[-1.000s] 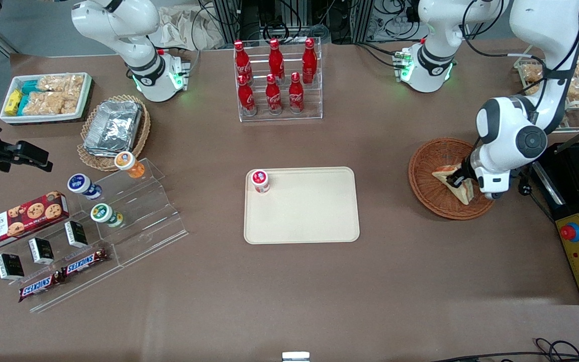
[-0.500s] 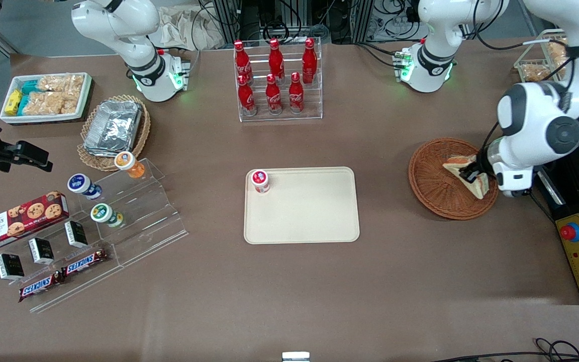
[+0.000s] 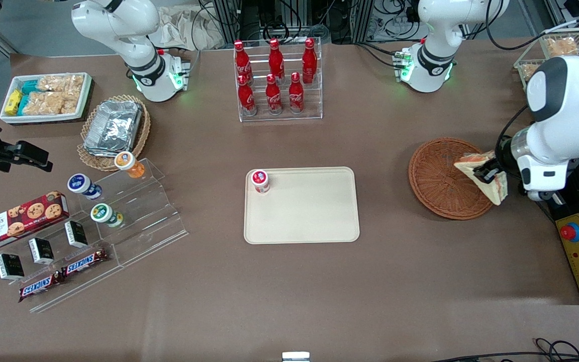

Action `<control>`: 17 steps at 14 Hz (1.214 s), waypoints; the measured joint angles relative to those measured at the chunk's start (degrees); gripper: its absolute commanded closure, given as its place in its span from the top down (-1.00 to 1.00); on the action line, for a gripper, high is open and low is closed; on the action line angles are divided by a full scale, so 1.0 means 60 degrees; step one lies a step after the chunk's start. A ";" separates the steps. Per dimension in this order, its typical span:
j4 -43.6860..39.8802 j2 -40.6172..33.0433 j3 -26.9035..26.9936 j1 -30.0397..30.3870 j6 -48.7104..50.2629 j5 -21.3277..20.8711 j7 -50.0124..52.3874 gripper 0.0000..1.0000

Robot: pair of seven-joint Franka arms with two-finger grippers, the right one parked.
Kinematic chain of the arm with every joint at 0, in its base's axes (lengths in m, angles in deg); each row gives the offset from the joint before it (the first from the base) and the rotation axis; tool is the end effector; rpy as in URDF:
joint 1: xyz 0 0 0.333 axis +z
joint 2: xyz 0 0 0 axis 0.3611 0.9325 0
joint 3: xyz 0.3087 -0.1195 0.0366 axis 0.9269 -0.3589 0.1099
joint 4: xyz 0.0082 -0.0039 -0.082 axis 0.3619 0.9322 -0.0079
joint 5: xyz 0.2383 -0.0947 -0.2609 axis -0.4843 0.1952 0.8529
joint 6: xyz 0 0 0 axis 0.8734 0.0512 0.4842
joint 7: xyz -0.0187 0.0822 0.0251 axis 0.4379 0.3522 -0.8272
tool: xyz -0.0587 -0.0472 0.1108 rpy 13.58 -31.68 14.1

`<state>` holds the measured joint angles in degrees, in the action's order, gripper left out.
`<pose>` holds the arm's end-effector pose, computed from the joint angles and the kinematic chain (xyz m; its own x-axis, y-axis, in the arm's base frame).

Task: Place sandwich from basket to tray
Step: 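Lift the sandwich out of the basket toward the cream tray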

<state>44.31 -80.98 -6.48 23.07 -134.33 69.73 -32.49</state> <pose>0.5222 -0.0468 0.4592 0.7205 0.6822 -0.1241 0.6735 -0.7311 -0.1085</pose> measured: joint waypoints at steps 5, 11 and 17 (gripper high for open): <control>-0.0275 0.0148 -0.1391 -0.0059 0.0000 -0.0170 -0.0855 -0.22; -0.0943 0.1542 -0.3391 -0.0110 -0.0274 -0.0548 -0.1302 -0.21; -0.1141 0.2986 -0.4258 -0.0146 -0.1758 -0.1055 -0.1034 -0.21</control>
<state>37.46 -63.07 -32.03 22.20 -144.88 63.40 -38.70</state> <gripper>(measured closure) 0.604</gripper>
